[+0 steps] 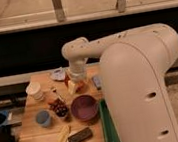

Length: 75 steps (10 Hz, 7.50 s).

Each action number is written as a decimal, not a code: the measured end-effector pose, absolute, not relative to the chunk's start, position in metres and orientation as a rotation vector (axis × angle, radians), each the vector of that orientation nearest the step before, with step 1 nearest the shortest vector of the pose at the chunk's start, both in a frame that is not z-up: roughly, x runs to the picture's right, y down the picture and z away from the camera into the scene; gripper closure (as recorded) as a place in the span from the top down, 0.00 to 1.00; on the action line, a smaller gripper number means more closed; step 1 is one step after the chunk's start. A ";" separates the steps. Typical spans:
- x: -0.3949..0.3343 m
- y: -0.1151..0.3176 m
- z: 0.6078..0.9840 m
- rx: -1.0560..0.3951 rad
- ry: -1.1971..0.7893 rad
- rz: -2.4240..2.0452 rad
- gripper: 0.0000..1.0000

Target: Place grapes in paper cup

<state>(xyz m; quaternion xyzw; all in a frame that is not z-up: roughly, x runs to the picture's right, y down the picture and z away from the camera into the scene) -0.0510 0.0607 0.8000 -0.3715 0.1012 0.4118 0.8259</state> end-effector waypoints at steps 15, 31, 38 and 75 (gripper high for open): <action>-0.178 0.099 0.788 -0.800 0.092 0.636 0.71; -0.169 0.109 0.799 -0.758 0.122 0.635 0.18; -0.135 0.051 0.758 -0.598 0.064 0.729 0.18; -0.307 -0.016 0.824 -0.879 -0.329 0.526 0.66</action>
